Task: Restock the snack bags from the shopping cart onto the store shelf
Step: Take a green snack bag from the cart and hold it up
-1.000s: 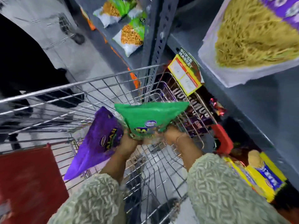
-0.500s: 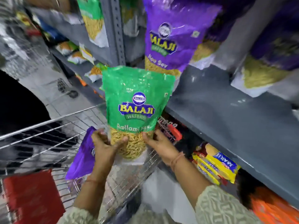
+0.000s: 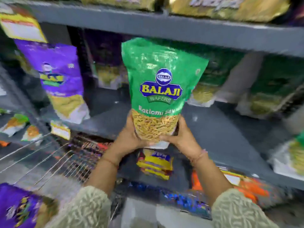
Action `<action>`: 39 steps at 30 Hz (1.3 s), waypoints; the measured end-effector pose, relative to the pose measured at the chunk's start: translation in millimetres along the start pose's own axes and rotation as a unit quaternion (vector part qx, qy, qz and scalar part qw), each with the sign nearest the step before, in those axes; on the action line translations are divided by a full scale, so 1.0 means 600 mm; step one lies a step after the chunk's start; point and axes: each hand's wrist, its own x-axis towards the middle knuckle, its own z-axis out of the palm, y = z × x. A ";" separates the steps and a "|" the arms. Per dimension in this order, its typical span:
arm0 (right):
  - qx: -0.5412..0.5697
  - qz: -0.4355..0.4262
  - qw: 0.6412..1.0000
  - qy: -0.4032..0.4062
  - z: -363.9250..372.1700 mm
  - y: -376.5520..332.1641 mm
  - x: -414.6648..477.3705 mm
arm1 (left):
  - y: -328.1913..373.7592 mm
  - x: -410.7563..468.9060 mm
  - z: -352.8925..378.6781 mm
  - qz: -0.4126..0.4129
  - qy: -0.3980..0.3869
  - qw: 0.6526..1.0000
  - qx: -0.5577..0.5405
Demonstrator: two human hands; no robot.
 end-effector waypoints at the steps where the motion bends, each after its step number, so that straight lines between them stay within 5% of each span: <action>1: -0.005 0.004 1.000 0.022 -0.036 0.011 -0.001 | 0.000 0.024 0.030 -0.002 -0.020 1.000 0.012; 13: -0.028 0.054 0.988 0.140 -0.286 0.138 -0.009 | -0.057 0.183 0.292 -0.068 -0.094 0.993 -0.011; 25: -0.028 0.068 0.987 0.140 -0.281 0.197 -0.014 | -0.092 0.187 0.307 -0.095 -0.074 0.993 0.012; 35: -0.146 0.094 0.958 0.228 -0.249 0.183 -0.031 | -0.092 0.186 0.306 -0.070 -0.094 0.991 0.071; 39: -0.181 0.117 0.917 0.337 -0.185 0.165 -0.051 | -0.101 0.152 0.262 -0.061 -0.090 0.993 0.043</action>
